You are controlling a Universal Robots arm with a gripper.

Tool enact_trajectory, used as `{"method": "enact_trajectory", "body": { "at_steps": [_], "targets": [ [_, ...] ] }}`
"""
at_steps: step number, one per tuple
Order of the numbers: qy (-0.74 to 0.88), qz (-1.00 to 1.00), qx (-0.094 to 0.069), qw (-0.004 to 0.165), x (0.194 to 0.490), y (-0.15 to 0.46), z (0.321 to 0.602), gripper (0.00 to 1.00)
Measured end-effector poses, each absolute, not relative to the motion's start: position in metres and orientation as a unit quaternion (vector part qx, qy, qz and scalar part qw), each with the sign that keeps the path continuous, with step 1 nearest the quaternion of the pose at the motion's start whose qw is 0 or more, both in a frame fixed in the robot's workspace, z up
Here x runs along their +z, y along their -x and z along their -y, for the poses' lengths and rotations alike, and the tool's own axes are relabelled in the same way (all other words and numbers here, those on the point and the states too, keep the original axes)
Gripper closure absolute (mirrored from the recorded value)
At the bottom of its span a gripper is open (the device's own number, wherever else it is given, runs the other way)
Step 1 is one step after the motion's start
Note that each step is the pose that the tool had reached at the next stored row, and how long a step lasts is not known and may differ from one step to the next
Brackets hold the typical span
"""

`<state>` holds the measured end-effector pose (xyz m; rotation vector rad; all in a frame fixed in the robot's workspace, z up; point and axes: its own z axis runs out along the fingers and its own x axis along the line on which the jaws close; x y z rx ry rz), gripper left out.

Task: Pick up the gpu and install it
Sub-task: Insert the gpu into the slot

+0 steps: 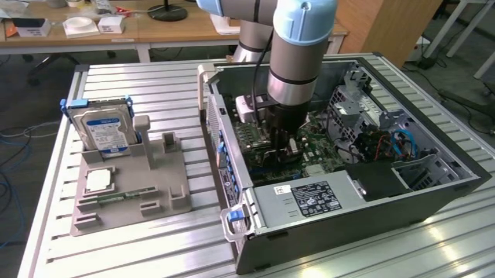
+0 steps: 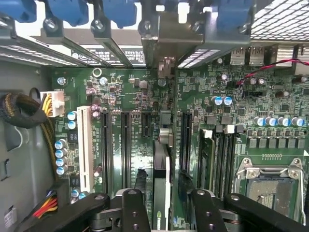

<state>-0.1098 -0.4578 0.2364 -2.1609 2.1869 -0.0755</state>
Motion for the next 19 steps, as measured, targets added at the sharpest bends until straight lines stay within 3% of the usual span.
{"method": "enact_trajectory", "body": {
  "at_steps": [19],
  "targets": [
    [0.702,-0.71,-0.029,0.038,0.271,0.111,0.458,0.6]
  ]
}}
